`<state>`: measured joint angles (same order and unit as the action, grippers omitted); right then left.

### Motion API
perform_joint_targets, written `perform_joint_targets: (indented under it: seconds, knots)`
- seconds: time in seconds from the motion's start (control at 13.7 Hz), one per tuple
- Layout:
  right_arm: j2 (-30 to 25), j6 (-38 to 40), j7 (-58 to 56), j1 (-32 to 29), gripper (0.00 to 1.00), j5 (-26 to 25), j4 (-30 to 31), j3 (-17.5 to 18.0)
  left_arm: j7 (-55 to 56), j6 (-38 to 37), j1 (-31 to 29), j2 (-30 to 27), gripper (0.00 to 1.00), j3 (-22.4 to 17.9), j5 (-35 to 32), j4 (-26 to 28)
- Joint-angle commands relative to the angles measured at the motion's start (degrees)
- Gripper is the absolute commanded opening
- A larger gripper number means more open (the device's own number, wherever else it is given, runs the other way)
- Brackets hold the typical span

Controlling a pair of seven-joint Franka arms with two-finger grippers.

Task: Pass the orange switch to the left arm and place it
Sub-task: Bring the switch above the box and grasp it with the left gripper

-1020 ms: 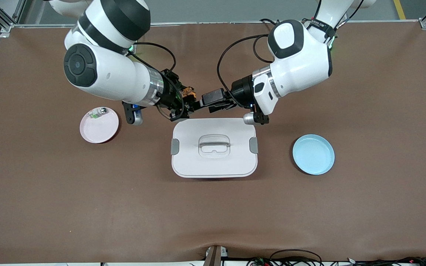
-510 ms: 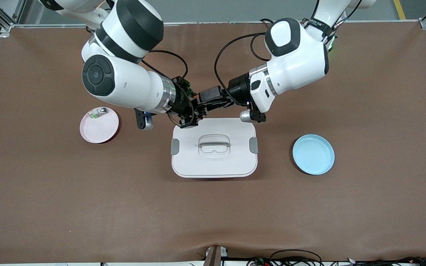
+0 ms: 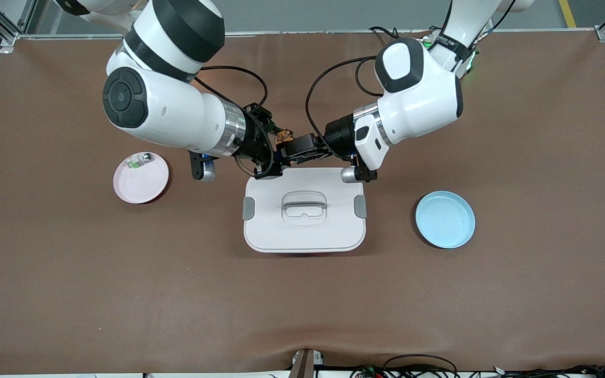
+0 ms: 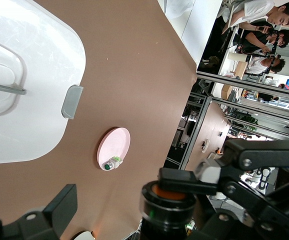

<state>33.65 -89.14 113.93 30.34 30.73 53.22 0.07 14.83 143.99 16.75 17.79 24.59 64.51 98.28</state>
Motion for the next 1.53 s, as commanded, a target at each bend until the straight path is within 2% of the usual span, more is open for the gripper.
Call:
perform_joint_targets:
  seconds: [0.0, 0.36, 0.73, 1.02, 1.31, 1.38, 1.46]
  knots:
    - [1.42, 1.08, 1.12, -0.37, 0.00, 1.44, -2.60, -0.07, 0.28, 0.68, -0.22, -1.09, 1.00, 0.28, -0.70, 0.24]
    - [2.29, 0.55, 1.12, -0.45, 0.00, 1.44, -2.60, -0.07, 0.55, 0.59, -0.22, -1.88, 1.00, 0.28, -0.70, 0.33]
    - [2.38, 0.37, 1.12, -0.81, 0.00, 1.44, -3.03, -0.07, 0.46, 0.59, -0.14, -1.97, 0.36, 0.28, -0.70, 0.33]
    - [2.38, 0.37, 1.12, -0.81, 0.00, 1.44, -3.04, -0.07, 0.55, 0.59, 0.04, -1.97, 0.02, 0.19, -0.70, 0.33]
    - [2.38, -0.06, 0.69, -0.55, 0.00, 1.44, -3.04, -0.16, 0.55, 0.59, 0.13, -1.97, 0.01, 0.10, -0.70, 0.33]
    - [2.38, -0.59, 0.60, -0.54, 0.59, 1.44, -2.95, -0.16, 0.55, 0.59, 0.13, -1.97, 0.01, 0.10, -0.70, 0.33]
    - [2.38, -1.03, 0.68, -0.11, 1.00, 1.44, -2.95, -0.34, 0.64, 0.59, 0.13, -1.97, 0.01, 0.10, -0.70, 0.33]
